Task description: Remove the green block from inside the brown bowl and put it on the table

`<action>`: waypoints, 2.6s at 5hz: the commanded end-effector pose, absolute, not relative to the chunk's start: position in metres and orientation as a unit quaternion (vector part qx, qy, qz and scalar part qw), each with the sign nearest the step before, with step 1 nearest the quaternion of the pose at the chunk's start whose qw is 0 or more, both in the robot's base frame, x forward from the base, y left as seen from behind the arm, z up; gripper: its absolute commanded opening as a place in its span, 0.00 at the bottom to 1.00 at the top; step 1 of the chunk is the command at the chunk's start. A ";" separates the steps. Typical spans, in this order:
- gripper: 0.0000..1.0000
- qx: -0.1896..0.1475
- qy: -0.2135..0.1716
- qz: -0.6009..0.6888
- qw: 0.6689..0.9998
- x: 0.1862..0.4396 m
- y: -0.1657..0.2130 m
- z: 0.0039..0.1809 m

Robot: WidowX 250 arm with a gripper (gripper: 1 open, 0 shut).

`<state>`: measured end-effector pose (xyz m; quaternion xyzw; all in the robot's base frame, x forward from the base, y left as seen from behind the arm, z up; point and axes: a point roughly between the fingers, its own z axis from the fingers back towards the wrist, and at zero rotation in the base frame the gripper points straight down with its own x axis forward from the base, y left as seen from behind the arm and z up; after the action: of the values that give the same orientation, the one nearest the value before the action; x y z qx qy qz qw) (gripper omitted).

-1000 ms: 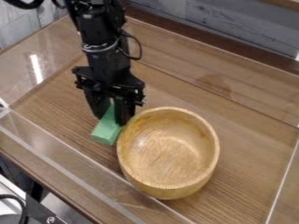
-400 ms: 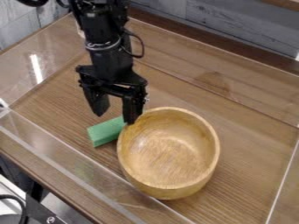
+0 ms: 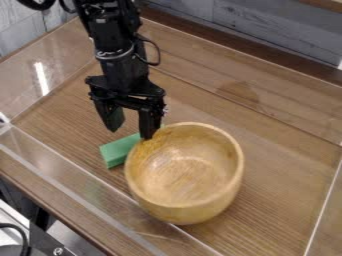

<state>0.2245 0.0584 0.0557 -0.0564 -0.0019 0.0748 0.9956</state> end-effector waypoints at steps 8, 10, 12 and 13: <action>0.00 -0.075 0.016 0.082 0.994 0.222 0.060 0.046; 0.00 -0.078 0.024 0.081 0.993 0.223 0.061 0.054; 0.00 -0.081 0.028 0.079 0.993 0.225 0.063 0.061; 0.00 -0.082 0.029 0.077 0.993 0.226 0.064 0.064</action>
<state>0.2168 0.0582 0.0494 -0.0917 0.0617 0.0801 0.9906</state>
